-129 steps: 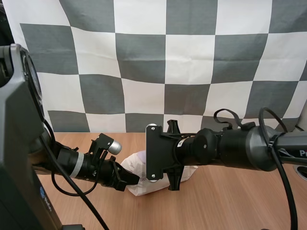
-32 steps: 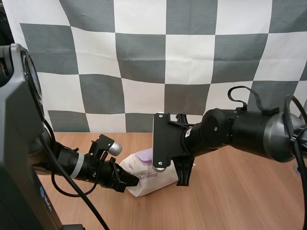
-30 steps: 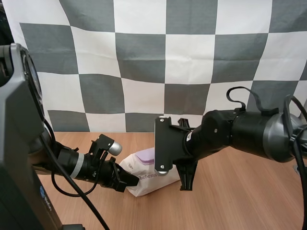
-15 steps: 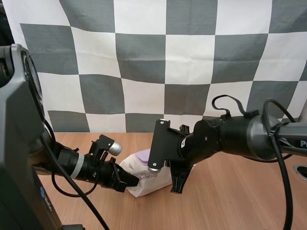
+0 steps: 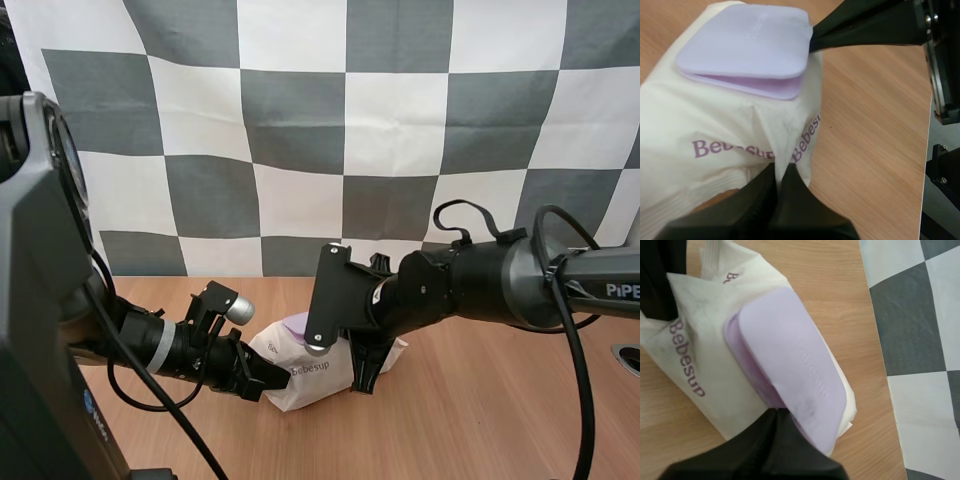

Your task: Open the wet wipes lid

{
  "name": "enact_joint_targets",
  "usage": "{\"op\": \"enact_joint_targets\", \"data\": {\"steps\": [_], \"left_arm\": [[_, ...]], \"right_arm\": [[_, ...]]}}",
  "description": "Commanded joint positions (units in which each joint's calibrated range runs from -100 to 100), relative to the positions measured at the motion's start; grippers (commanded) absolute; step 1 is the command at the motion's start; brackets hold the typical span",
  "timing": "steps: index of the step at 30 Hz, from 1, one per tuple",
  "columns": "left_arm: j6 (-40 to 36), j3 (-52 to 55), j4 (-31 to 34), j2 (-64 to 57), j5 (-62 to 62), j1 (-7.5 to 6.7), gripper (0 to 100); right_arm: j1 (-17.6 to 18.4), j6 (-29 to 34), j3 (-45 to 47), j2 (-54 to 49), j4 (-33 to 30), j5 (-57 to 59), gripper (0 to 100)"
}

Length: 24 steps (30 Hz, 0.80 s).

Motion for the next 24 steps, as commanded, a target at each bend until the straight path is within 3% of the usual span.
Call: {"op": "enact_joint_targets", "data": {"steps": [1,15,24], "left_arm": [[-0.1,0.0,0.3,0.0,0.2,0.00,0],[-0.1,0.0,0.4,0.0,0.3,0.00,0],[-0.1,0.0,0.6,0.0,0.3,0.00,0]], "right_arm": [[0.0,0.0,0.0,0.0,0.0,-2.8,0],[0.0,-0.6,-0.1,3.6,0.0,-20.5,0],[0.0,-0.5,-9.0,13.0,0.4,-21.0,0]]}}
